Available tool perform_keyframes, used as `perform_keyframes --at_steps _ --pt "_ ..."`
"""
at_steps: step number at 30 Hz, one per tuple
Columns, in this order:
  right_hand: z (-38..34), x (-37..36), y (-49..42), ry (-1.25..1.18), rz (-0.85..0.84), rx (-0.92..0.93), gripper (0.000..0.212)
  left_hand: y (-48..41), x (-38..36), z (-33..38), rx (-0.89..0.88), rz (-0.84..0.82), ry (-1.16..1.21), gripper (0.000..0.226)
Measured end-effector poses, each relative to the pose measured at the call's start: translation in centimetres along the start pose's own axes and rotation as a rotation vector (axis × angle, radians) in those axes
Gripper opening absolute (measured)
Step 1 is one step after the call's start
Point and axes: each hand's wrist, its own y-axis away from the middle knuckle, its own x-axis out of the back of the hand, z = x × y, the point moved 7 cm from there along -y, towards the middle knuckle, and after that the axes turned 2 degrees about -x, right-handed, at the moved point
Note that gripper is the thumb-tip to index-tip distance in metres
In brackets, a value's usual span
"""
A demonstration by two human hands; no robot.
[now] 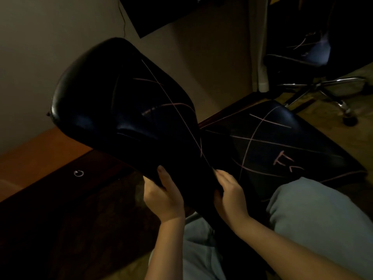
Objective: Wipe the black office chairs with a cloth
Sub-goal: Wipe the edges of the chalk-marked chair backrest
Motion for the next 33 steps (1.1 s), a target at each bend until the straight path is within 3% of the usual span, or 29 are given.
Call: perform_keyframes --at_steps 4,9,16,19,24,29,33 --pt "-4.3 -0.3 0.1 -0.038 0.090 0.125 0.064 -0.1 0.1 0.1 0.017 -0.013 -0.015 0.091" --pt "-10.0 -0.2 -0.7 -0.149 -0.046 0.392 0.072 -0.5 -0.3 0.4 -0.022 -0.053 -0.088 0.097" --pt "-6.5 -0.9 0.0 -0.124 -0.135 0.308 0.074 -0.1 -0.2 0.9 -0.045 -0.020 -0.050 0.089" --pt "-2.4 -0.9 -0.2 -0.133 -0.175 0.117 0.077 -0.1 0.0 0.8 -0.028 -0.009 -0.032 0.088" --pt "2.5 -0.8 -1.3 -0.185 -0.285 -0.215 0.063 -0.1 0.1 0.7 -0.007 0.008 0.004 0.084" --pt "0.6 -0.8 -1.0 -0.169 -0.239 -0.172 0.071 -0.1 0.1 0.4 -0.010 -0.005 -0.005 0.083" --pt "-4.1 0.3 -1.1 -0.232 -0.120 0.069 0.072 -0.2 0.0 0.3 0.003 -0.016 -0.026 0.090"
